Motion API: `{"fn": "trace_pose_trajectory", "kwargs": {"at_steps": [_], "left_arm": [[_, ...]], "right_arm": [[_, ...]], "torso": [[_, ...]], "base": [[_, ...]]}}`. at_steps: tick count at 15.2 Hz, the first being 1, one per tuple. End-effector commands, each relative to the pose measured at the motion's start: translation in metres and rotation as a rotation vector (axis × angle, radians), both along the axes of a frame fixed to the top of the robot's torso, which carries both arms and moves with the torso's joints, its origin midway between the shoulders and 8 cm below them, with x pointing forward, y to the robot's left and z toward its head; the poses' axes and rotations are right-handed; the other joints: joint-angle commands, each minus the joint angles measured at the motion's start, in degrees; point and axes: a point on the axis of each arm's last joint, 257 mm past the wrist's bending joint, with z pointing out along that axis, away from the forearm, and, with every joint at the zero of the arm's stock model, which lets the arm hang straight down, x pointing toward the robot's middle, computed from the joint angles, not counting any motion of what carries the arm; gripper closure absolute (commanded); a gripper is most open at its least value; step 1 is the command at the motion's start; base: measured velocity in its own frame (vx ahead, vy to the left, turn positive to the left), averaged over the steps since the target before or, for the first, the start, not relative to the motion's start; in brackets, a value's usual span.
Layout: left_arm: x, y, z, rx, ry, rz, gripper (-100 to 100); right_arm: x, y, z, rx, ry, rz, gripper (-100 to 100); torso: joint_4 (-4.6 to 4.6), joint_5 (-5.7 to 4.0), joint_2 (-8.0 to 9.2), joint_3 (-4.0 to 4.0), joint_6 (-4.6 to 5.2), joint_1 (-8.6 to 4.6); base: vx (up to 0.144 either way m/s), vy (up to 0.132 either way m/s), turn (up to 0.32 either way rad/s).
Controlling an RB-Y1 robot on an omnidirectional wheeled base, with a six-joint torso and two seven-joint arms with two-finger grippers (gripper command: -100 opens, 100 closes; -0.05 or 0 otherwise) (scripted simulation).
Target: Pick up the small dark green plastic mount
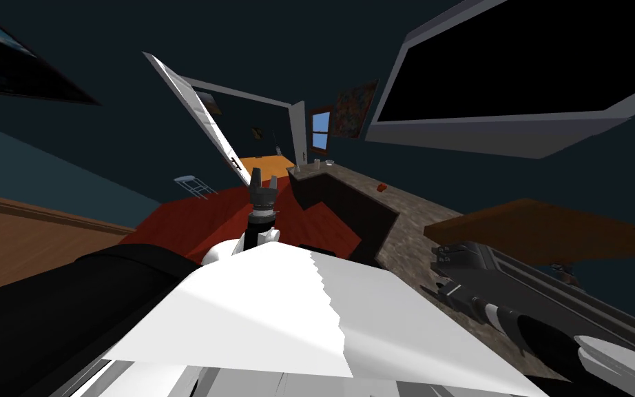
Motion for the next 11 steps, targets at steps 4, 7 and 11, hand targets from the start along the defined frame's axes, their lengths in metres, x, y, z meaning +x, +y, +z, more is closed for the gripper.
{"fn": "trace_pose_trajectory", "kwargs": {"at_steps": [4,7,11], "left_arm": [[0.000,0.000,0.000,0.000,0.000,0.000,0],[0.000,0.000,0.000,0.000,0.000,0.000,0],[0.000,0.000,0.000,0.000,0.000,0.000,0]], "right_arm": [[-0.035,-0.048,0.008,-0.127,0.119,0.035,-100],[-0.058,-0.073,0.013,-0.195,0.194,0.055,-100],[-0.086,-0.099,0.021,-0.262,0.282,0.075,-100]], "torso": [[0.00,-0.01,0.01,0.00,0.01,-0.01],[0.01,-0.01,0.03,0.02,0.03,-0.02],[0.01,-0.02,0.04,0.02,0.03,-0.04]], "base": [[0.010,0.007,0.138],[0.007,0.004,0.131],[0.004,-0.002,0.121]]}}
